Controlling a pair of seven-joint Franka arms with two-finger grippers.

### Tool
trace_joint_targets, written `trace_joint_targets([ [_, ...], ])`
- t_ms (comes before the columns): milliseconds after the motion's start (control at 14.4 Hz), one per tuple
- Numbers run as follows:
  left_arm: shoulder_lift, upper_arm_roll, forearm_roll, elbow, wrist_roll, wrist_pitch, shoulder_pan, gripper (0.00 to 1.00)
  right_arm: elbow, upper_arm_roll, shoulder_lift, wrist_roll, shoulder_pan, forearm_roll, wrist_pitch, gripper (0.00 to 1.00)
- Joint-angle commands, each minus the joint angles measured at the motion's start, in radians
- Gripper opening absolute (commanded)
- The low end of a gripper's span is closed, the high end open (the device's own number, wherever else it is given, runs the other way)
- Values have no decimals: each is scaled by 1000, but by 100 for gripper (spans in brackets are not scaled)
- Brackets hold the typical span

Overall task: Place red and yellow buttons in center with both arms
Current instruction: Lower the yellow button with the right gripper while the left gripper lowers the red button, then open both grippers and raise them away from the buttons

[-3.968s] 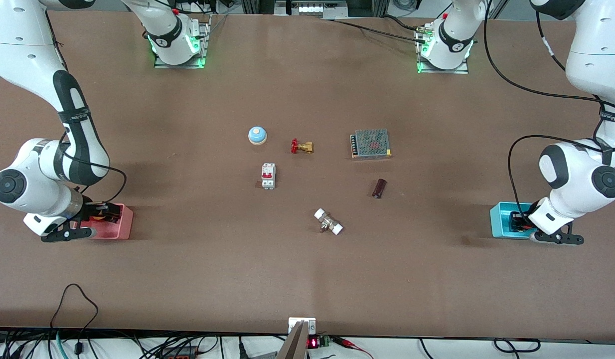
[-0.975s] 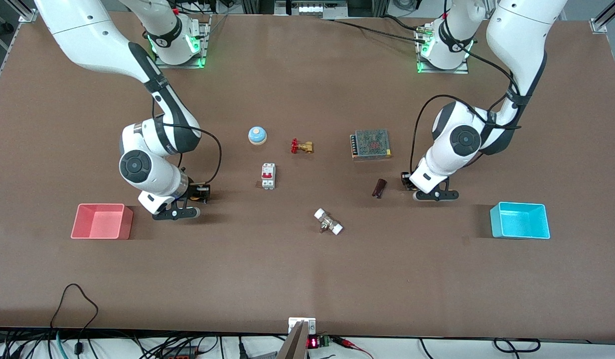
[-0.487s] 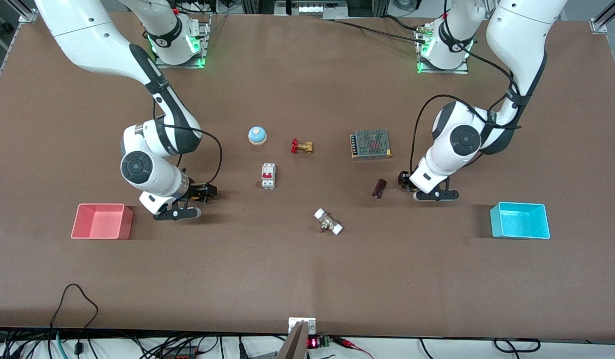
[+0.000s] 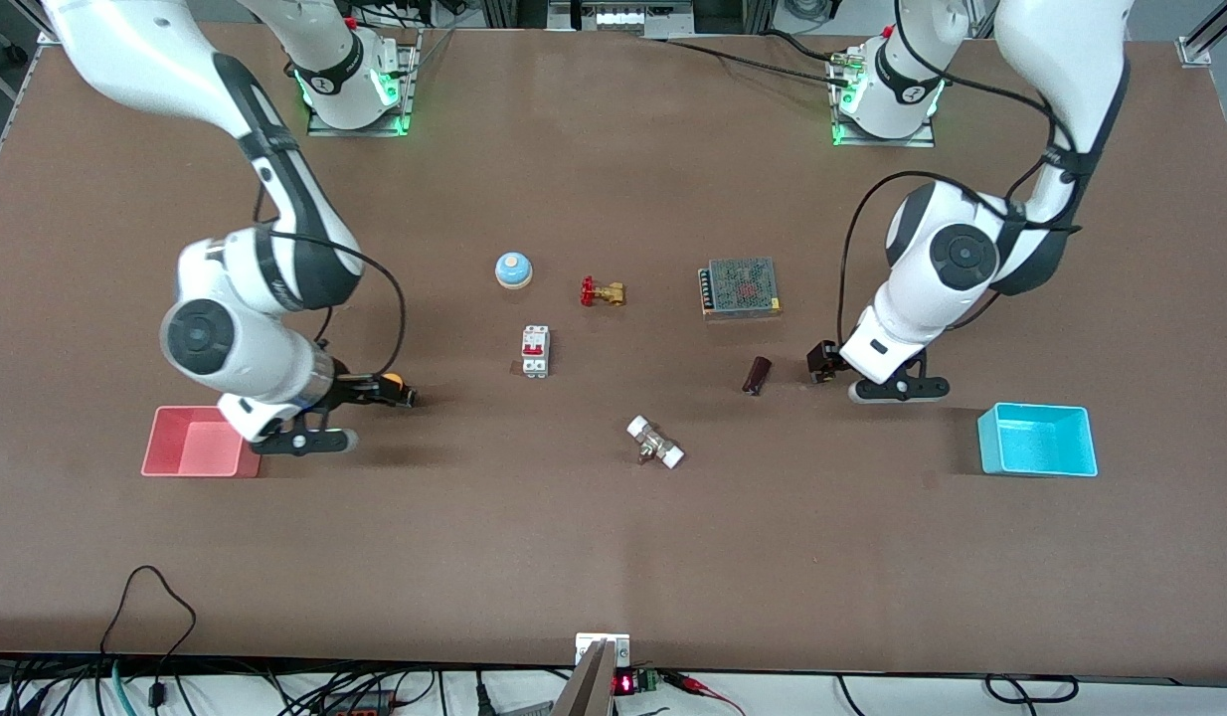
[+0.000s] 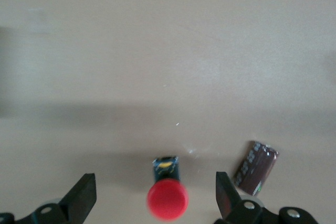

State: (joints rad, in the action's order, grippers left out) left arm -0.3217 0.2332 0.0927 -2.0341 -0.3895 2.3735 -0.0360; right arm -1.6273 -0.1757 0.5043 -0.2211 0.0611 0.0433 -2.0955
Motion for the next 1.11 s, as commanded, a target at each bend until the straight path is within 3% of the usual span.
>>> trace_joint_targets([
  [0, 10, -3, 10, 197, 55, -289, 4, 100, 4, 19, -75, 42, -29, -22, 87, 100],
  [209, 6, -5, 12, 383, 107, -528, 16, 100, 10, 56, -170, 74, -35, -22, 205, 100],
  [487, 7, -5, 10, 515, 231, -675, 60, 100, 59, 71, -256, 75, -96, -19, 363, 100],
  [835, 38, 2, -4, 607, 284, -882, 111, 100, 80, 108, -337, 77, -112, -10, 459, 100],
  [1044, 87, -15, -19, 588, 348, -910, 122, 100, 76, 108, -354, 80, -109, -28, 465, 100],
])
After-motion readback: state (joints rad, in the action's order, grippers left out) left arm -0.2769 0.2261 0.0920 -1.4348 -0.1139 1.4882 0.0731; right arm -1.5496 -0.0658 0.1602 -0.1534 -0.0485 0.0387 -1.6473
